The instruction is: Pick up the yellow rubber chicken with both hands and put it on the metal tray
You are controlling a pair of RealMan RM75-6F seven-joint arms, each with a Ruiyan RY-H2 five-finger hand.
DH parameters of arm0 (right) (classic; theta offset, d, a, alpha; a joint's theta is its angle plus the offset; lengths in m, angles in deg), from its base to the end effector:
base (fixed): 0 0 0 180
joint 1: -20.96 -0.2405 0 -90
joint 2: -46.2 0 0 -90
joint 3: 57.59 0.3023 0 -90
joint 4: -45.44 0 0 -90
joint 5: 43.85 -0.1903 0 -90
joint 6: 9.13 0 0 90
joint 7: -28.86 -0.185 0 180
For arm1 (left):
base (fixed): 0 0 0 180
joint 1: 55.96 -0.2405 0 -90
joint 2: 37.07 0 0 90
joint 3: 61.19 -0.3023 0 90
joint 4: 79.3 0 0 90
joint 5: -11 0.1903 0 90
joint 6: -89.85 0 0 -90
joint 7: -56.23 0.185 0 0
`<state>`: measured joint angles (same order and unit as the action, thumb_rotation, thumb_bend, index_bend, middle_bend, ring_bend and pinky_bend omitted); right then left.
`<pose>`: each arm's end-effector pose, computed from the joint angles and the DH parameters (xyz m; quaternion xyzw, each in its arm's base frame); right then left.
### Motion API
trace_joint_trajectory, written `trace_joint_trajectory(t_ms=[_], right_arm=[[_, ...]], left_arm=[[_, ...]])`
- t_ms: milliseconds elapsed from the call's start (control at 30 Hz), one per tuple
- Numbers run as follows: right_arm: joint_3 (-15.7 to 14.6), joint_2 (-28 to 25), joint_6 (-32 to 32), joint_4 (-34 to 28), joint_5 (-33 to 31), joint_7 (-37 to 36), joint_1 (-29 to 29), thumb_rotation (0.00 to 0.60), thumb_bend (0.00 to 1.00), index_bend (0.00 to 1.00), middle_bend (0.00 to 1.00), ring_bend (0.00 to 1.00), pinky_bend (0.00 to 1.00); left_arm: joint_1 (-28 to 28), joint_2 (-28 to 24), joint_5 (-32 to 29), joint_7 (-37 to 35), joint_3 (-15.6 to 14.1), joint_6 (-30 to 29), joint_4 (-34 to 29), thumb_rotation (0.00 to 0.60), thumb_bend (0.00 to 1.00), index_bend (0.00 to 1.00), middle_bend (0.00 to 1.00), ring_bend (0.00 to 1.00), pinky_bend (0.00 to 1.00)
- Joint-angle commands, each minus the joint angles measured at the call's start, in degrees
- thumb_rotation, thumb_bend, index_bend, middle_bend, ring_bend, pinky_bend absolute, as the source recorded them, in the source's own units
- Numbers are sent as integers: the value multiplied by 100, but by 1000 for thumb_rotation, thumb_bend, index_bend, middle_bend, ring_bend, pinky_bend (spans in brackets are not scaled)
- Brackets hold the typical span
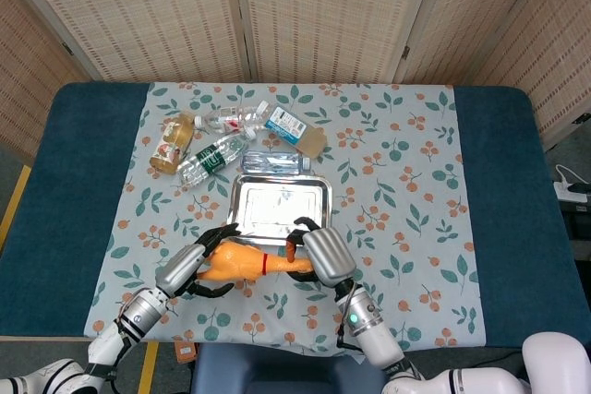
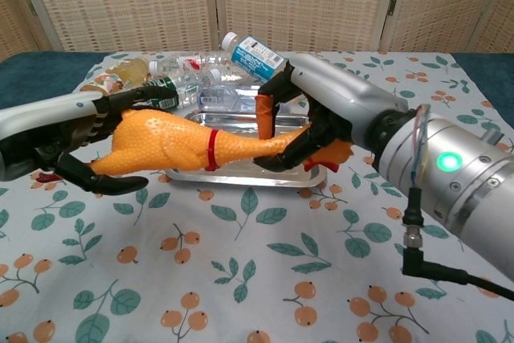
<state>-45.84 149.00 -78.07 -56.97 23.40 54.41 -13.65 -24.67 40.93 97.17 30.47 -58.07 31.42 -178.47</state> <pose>-0.0900 -0.3171 -0.0502 0.6520 -0.4738 0.5000 0.3168 -0.1826 0.3129 0.0259 -0.6267 -0.5868 -0.4808 0.1783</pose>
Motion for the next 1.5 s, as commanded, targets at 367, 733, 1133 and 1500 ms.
trace_joint_trajectory(t_ms=[367,733,1133,1500], right_arm=[[263,131,-13,611,104,-711,-5,600,321,883,548,634,842],[705,476,-88,1657,211,-1258,-212,600,321,885,551,634,821],[835,1318,589,3997,234,-2444,-741,600,314,797,558,508,580],[311,1234,1084,4990,815,-2842,-969,600,237,200,178,91,222]], left_arm=[[-170,-319,-155,-82,782,-1159,483,600,274,0,0,0,0],[-356,-804,-227,-127,453,-902,820,600,267,0,0,0,0],[-179,-669,-381,-207,489,-570,1157,600,266,0,0,0,0],[-6,-639,-625,-171,482,-101,1309,600,267,0,0,0,0]])
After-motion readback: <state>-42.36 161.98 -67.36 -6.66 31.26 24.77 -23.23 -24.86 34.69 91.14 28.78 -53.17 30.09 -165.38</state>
